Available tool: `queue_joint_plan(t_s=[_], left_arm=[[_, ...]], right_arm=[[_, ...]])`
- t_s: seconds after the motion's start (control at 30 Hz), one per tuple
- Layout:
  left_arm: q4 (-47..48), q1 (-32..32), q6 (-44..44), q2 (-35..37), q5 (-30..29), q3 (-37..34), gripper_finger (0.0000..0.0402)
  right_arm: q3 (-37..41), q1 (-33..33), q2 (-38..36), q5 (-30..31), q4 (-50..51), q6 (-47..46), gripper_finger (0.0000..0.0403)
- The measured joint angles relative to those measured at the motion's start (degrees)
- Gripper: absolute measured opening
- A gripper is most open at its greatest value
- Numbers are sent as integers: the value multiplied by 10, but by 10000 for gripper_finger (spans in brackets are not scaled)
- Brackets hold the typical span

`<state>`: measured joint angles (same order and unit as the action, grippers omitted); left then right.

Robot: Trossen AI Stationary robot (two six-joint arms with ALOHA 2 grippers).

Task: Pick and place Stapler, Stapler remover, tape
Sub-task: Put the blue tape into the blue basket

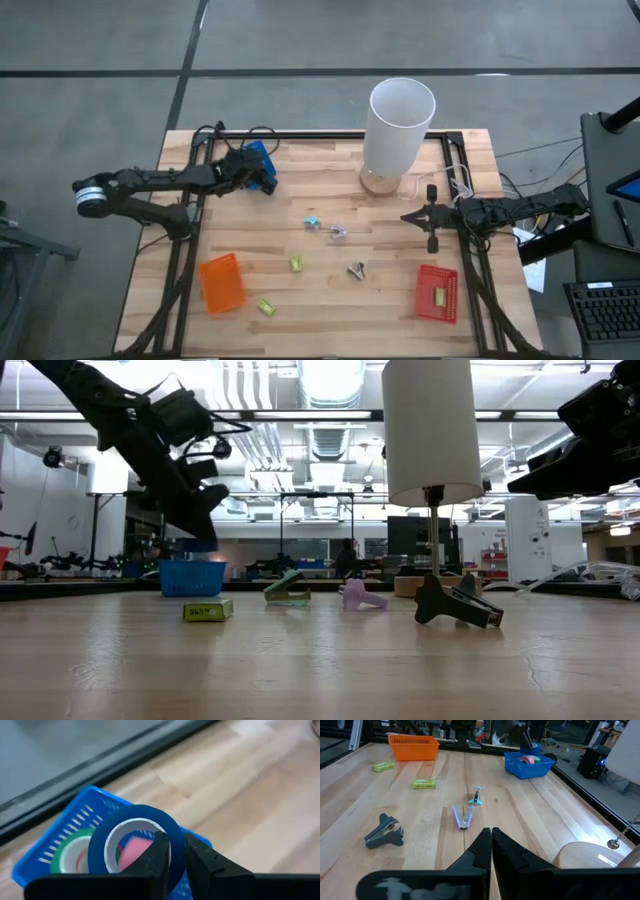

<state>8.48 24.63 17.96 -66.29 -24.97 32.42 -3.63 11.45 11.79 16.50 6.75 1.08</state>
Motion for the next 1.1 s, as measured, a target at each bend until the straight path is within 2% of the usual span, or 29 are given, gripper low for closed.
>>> queue_joint_plan(t_s=[0.37, 0.57, 0.7, 0.8, 1.1], left_arm=[[5, -4, -28, -6, 3, -18, 65], [5, -8, -47, -6, 1, -18, 109], [5, -8, -44, -5, -41, -18, 150], [5, -8, -38, -2, -47, -18, 168], [5, -32, -68, -1, -18, -17, 174]], right_arm=[[0, 0, 0, 0, 0, 0, 8], [0, 0, 0, 0, 0, 0, 9], [0, 0, 0, 0, 0, 0, 8], [0, 0, 0, 0, 0, 0, 9], [0, 0, 0, 0, 0, 0, 8]])
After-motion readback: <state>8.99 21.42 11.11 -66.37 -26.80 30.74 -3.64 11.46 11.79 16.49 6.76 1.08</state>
